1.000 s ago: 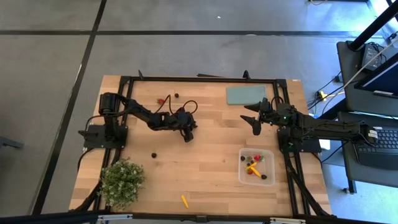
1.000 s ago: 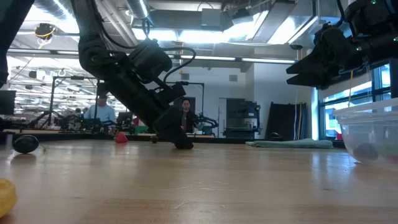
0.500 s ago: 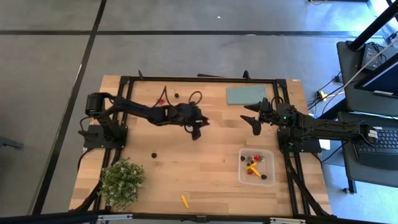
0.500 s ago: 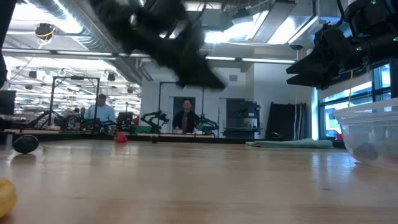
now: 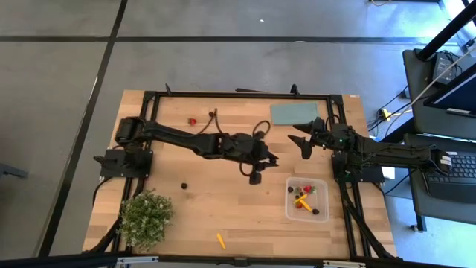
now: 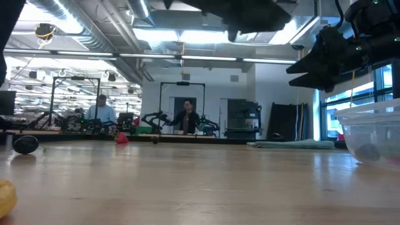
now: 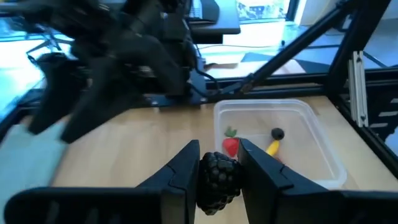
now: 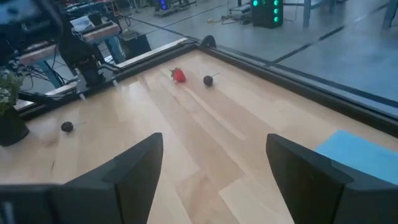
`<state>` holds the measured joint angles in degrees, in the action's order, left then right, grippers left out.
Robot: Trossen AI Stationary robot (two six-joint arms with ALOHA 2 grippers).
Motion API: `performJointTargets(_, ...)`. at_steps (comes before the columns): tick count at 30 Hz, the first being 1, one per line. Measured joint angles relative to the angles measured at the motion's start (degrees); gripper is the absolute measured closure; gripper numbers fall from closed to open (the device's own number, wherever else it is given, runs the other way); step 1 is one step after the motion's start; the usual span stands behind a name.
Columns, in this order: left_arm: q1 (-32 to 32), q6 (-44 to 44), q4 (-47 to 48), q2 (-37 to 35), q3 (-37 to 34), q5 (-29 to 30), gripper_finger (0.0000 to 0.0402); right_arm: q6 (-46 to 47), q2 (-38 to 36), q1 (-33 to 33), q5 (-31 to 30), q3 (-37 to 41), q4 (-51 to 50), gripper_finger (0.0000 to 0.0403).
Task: Pick and placing Produce into tupperware
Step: Put the blackberry into the container
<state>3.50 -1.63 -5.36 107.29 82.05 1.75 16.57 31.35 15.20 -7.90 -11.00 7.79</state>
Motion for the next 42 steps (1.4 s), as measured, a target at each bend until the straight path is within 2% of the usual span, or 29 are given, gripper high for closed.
performJointTargets(11,2.96,2.53,-6.13,17.3,14.72,-8.08,0.0318,1.21,0.0,-0.01,-0.03,0.0,0.03,0.0116)
performJointTargets(21,3.22,3.08,-7.48,28.9,25.01,-8.83,0.0318,1.13,0.02,-0.02,-0.12,0.0,-0.33,0.0116)
performJointTargets(29,3.66,7.32,-7.26,33.25,25.98,-9.02,0.0318,1.19,0.02,-0.02,-0.11,0.0,-0.48,0.0116)
performJointTargets(42,3.79,7.52,-5.73,33.82,26.0,-9.49,0.0303,1.19,0.02,-0.02,-0.09,0.0,-0.5,0.0116)
